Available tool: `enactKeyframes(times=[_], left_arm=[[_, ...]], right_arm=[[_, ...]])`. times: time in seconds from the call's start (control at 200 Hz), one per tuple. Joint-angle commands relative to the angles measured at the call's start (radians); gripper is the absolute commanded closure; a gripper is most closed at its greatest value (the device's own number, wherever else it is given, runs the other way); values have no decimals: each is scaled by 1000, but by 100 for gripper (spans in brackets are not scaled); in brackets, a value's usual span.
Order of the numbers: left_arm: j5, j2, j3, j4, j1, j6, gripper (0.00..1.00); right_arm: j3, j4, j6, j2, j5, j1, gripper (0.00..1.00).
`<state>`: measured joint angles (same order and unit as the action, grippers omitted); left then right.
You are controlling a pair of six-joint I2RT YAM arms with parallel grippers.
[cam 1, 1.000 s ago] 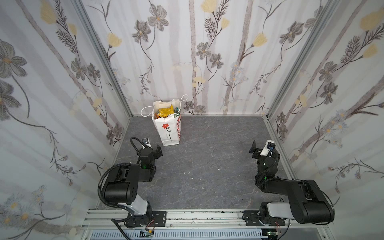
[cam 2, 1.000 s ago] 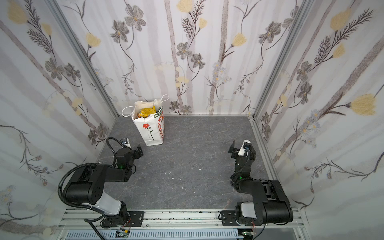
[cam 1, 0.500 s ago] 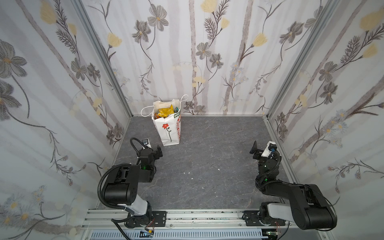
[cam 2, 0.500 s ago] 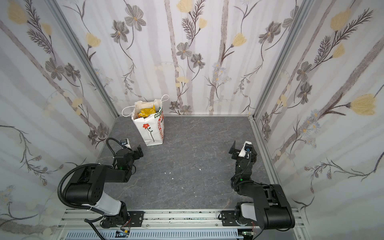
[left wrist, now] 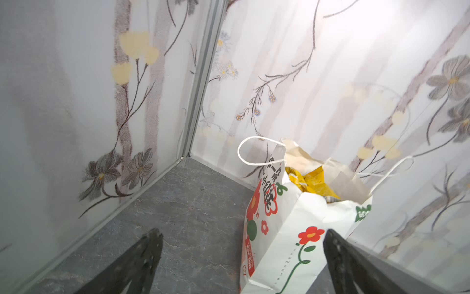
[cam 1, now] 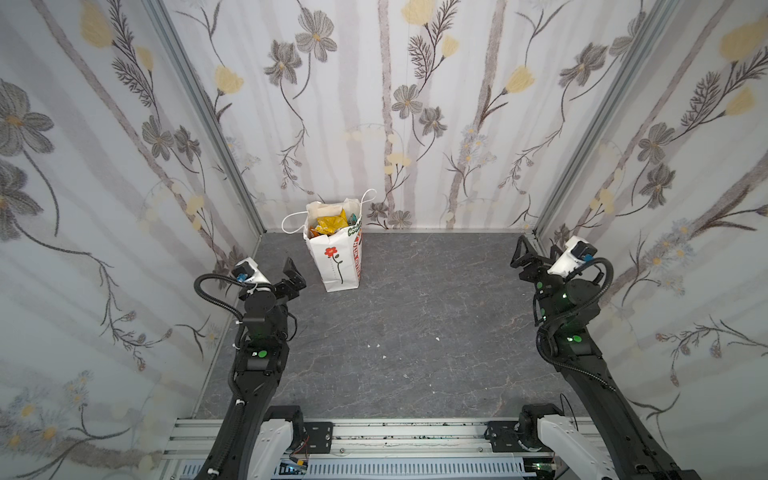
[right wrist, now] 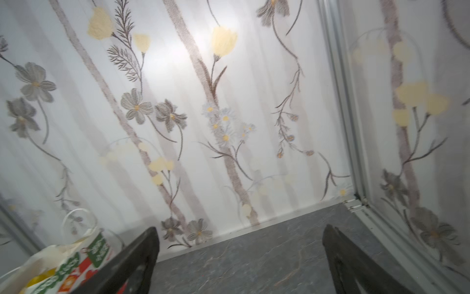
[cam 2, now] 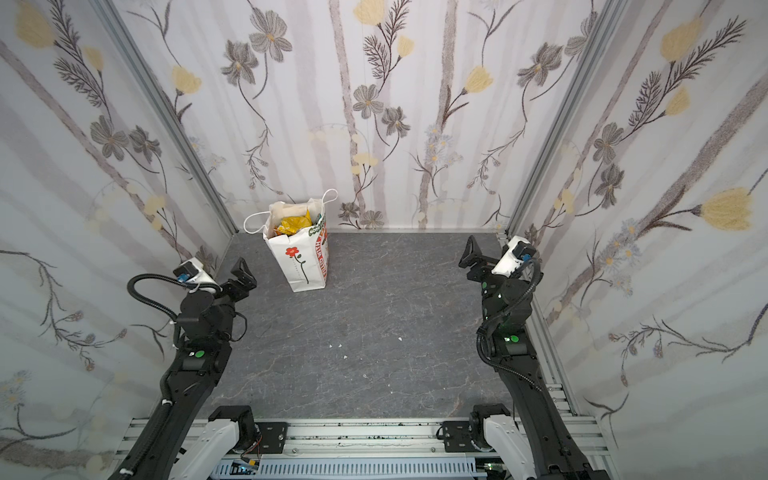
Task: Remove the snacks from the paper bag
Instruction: 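Raise both arms and move both grippers toward the white paper bag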
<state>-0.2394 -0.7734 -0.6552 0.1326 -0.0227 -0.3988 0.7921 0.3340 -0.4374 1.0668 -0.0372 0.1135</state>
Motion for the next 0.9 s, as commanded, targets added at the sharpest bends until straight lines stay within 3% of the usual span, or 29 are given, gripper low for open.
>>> enactKeyframes(times=[0.0, 0.125, 0.295, 0.425, 0.585, 0.799, 0.894], left_arm=[[38, -24, -157, -413, -2, -260, 0], [132, -209, -460, -668, -2, -389, 0], [228, -578, -958, -963, -2, -361, 0], [229, -761, -1158, -990, -2, -267, 0], [252, -951, -1342, -996, -2, -164, 1], [251, -1274, -1748, -1220, -5, -62, 7], [236, -1349, -1827, -1257, -5, -37, 8]], right_arm=[[159, -322, -196, 80, 208, 60, 1], [394, -448, -209, 230, 209, 201, 1], [719, -611, -294, 481, 195, 329, 1], [883, -617, -393, 670, 230, 389, 5], [1148, -682, -416, 902, 223, 461, 7], [1494, -742, -455, 1203, 238, 506, 13], [1565, -729, -481, 1291, 243, 516, 15]])
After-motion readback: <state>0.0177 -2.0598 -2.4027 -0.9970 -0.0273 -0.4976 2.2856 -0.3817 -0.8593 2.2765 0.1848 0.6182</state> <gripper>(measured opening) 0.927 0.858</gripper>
